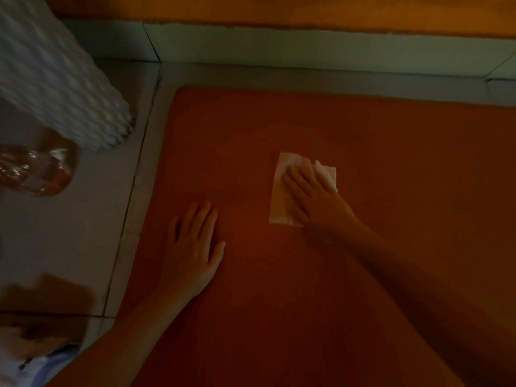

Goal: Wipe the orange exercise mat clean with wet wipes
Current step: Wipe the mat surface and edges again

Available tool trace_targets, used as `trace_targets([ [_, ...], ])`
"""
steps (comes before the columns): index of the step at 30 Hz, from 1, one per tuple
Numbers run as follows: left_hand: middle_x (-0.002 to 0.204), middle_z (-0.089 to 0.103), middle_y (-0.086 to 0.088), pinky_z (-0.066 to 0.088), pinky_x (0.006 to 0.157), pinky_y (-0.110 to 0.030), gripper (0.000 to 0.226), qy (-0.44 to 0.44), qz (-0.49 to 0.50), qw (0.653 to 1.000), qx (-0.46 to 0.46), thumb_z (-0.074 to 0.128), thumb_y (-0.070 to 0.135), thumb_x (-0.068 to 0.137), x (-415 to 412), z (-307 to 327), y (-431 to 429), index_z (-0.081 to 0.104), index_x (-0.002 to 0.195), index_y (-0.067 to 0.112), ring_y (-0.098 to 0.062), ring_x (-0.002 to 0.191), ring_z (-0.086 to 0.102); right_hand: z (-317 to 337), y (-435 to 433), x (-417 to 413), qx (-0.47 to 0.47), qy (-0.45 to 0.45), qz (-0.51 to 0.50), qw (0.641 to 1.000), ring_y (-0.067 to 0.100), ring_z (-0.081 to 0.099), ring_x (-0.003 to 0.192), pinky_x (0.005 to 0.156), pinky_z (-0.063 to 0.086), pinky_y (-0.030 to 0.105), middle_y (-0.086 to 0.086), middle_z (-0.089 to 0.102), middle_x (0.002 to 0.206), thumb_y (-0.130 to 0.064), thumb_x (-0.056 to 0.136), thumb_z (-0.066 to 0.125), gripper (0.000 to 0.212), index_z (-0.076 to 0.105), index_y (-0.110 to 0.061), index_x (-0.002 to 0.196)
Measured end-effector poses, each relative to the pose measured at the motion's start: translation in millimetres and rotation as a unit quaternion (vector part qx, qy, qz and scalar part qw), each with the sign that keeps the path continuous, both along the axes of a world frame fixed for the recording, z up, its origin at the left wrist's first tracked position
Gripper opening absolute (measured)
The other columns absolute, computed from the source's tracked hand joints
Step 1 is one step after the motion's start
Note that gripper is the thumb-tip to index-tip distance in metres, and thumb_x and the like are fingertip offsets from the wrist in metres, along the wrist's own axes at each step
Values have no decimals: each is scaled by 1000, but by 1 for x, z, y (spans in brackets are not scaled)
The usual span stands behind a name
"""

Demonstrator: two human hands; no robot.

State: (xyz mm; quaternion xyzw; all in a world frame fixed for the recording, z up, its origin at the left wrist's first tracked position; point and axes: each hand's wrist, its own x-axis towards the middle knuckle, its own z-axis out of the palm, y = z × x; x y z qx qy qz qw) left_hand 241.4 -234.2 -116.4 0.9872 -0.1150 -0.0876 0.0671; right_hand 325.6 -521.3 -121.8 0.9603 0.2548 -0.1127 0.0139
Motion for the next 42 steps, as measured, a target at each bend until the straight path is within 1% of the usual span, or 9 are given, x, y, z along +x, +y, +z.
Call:
trace_targets([
  [2, 157, 25, -7, 19, 115, -54, 63, -9, -4, 1000, -5, 25, 46, 97, 1, -2, 0, 35, 147, 9, -24, 146, 17, 3, 3, 29, -3, 8, -63, 998, 27, -22, 144, 116, -15, 50, 8, -11, 160, -51, 92, -5, 67, -9, -18, 150],
  [6, 159, 22, -6, 16, 116, -53, 63, -8, -3, 1000, -4, 22, 46, 98, 1, -5, 0, 33, 148, 9, -23, 147, 14, 6, 31, 53, 47, 28, -157, 986, 21, -28, 137, 113, -18, 45, 7, -13, 160, -41, 102, 13, 59, -5, -15, 152],
  [9, 158, 23, -7, 15, 116, -53, 63, -11, -8, 1000, 0, 18, 48, 99, 2, -5, 0, 32, 148, 9, -24, 147, 16, 5, 32, 51, 64, -3, -63, 996, 22, -28, 137, 109, -28, 40, 7, -11, 158, -35, 105, 21, 57, -4, -13, 151],
  [14, 158, 23, -8, 16, 115, -55, 63, -9, -6, 1000, 6, 16, 47, 100, 3, -7, -1, 30, 148, 10, -26, 147, 17, -2, -1, 98, 16, -19, 59, 998, 25, -14, 146, 117, -12, 48, 7, -3, 160, -49, 100, 17, 65, 1, -15, 153],
  [21, 158, 22, -10, 15, 115, -53, 63, -15, -17, 999, 40, 27, 44, 97, 3, -5, 0, 30, 148, 8, -26, 146, 16, 7, 48, 146, 66, 47, -181, 980, 30, -12, 146, 117, -8, 49, 8, -12, 160, -38, 104, 16, 59, -4, -13, 153],
  [25, 158, 21, -9, 16, 115, -54, 63, -5, -17, 999, 35, 24, 45, 98, 3, -8, 1, 30, 148, 8, -26, 146, 17, 12, 28, 147, 52, 26, -26, 998, 30, -7, 147, 118, -2, 53, 8, -4, 161, -37, 104, 23, 58, 2, -14, 154],
  [27, 158, 22, -10, 15, 115, -54, 63, -5, -19, 999, 37, 21, 46, 98, 3, -8, 1, 30, 148, 8, -26, 146, 16, 12, -5, 155, 26, 4, -23, 999, 35, 2, 147, 116, 8, 60, 16, 4, 160, -29, 104, 34, 57, 12, -7, 152],
  [32, 157, 24, -10, 16, 114, -55, 62, -15, -17, 1000, 20, 27, 44, 96, 4, -7, 0, 30, 147, 9, -27, 146, 17, 12, -31, 150, 53, 39, -271, 960, 29, -7, 147, 117, -1, 50, 14, -6, 160, -35, 105, 18, 58, -1, -9, 153],
  [42, 157, 25, -12, 23, 112, -57, 65, 48, -29, 997, 51, 26, 46, 95, 9, 6, 0, 33, 146, 7, -28, 144, 22, 17, -9, 80, 38, 70, -153, 985, 30, -14, 146, 115, -8, 48, 12, -10, 160, -34, 104, 21, 59, -1, -10, 153],
])
